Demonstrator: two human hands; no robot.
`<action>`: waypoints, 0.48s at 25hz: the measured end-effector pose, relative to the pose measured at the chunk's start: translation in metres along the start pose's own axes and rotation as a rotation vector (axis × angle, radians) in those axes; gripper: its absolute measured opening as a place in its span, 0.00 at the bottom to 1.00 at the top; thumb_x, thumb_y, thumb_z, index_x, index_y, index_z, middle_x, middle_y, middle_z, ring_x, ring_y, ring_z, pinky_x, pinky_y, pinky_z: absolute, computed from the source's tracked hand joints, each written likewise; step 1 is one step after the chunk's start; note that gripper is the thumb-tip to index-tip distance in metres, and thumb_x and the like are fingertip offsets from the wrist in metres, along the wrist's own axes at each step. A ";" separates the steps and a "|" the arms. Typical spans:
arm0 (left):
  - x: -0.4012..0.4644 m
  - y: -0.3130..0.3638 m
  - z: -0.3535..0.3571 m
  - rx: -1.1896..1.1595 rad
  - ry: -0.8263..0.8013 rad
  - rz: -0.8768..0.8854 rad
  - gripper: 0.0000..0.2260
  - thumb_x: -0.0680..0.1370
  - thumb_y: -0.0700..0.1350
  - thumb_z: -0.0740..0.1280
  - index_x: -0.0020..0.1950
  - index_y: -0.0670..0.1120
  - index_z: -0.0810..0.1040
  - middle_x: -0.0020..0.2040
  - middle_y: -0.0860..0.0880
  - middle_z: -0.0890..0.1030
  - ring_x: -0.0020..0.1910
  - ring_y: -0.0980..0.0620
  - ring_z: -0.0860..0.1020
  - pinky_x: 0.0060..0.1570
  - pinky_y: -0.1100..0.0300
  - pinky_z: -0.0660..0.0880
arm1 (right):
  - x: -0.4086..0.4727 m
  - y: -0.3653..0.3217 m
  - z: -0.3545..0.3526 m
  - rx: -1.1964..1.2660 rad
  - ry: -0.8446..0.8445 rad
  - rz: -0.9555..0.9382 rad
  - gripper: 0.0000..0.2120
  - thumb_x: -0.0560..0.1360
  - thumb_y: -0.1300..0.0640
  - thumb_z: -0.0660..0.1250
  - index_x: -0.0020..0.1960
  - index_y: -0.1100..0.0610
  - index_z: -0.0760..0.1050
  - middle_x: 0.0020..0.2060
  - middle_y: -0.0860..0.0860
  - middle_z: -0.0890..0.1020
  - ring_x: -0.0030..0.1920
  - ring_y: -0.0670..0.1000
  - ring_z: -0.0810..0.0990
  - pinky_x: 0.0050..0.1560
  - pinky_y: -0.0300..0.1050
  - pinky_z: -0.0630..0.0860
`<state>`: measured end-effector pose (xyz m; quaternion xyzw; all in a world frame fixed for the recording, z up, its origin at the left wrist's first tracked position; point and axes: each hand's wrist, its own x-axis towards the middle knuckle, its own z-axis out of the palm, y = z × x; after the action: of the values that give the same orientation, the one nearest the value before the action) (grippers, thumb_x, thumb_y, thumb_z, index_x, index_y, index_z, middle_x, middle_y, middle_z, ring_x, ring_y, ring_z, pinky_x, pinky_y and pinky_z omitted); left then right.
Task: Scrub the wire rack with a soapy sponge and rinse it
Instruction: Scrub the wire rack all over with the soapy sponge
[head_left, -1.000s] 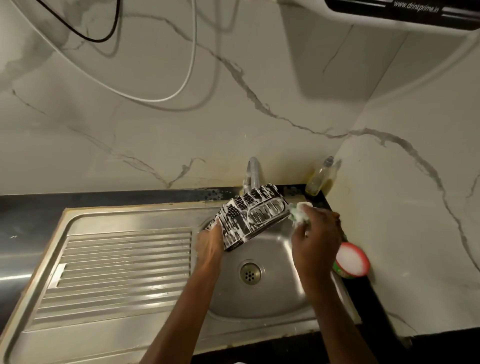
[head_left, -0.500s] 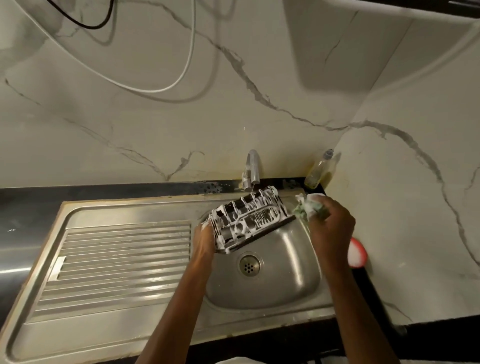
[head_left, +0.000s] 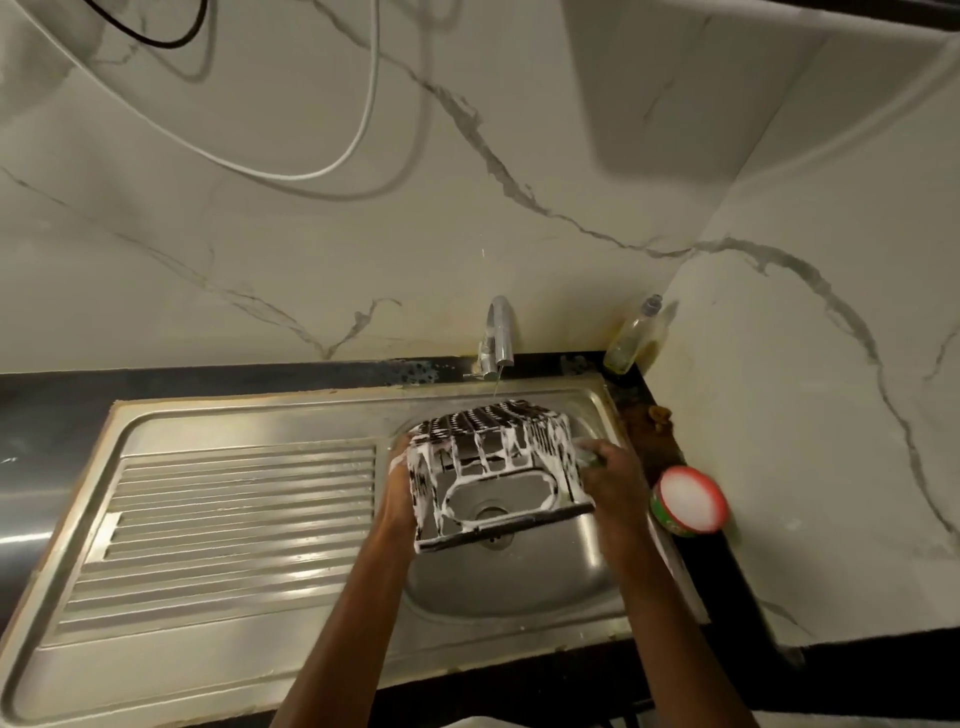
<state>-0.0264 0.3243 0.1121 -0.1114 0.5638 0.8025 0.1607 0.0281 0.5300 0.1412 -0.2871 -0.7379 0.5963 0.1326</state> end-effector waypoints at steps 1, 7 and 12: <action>0.000 0.001 0.000 0.013 -0.009 0.007 0.17 0.86 0.36 0.53 0.45 0.43 0.77 0.30 0.52 0.84 0.32 0.56 0.83 0.30 0.67 0.78 | 0.000 -0.005 -0.003 0.055 0.036 0.001 0.08 0.69 0.58 0.71 0.48 0.55 0.81 0.41 0.56 0.84 0.33 0.40 0.82 0.31 0.35 0.77; 0.018 0.001 0.000 0.192 -0.089 0.049 0.19 0.84 0.55 0.61 0.68 0.45 0.77 0.61 0.42 0.83 0.62 0.42 0.81 0.65 0.40 0.77 | 0.003 -0.054 -0.018 0.286 -0.201 -0.052 0.06 0.79 0.66 0.64 0.55 0.64 0.77 0.44 0.54 0.86 0.40 0.49 0.84 0.38 0.37 0.80; 0.010 0.024 0.020 0.407 -0.137 0.066 0.13 0.85 0.39 0.59 0.67 0.53 0.71 0.58 0.58 0.78 0.58 0.59 0.79 0.62 0.60 0.73 | 0.014 -0.057 -0.023 -0.152 -0.535 -0.044 0.08 0.80 0.61 0.65 0.59 0.59 0.76 0.53 0.56 0.82 0.49 0.45 0.82 0.49 0.40 0.80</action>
<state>-0.0447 0.3372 0.1365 -0.0034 0.7052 0.6827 0.1914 0.0144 0.5496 0.1996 -0.1123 -0.7955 0.5906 -0.0760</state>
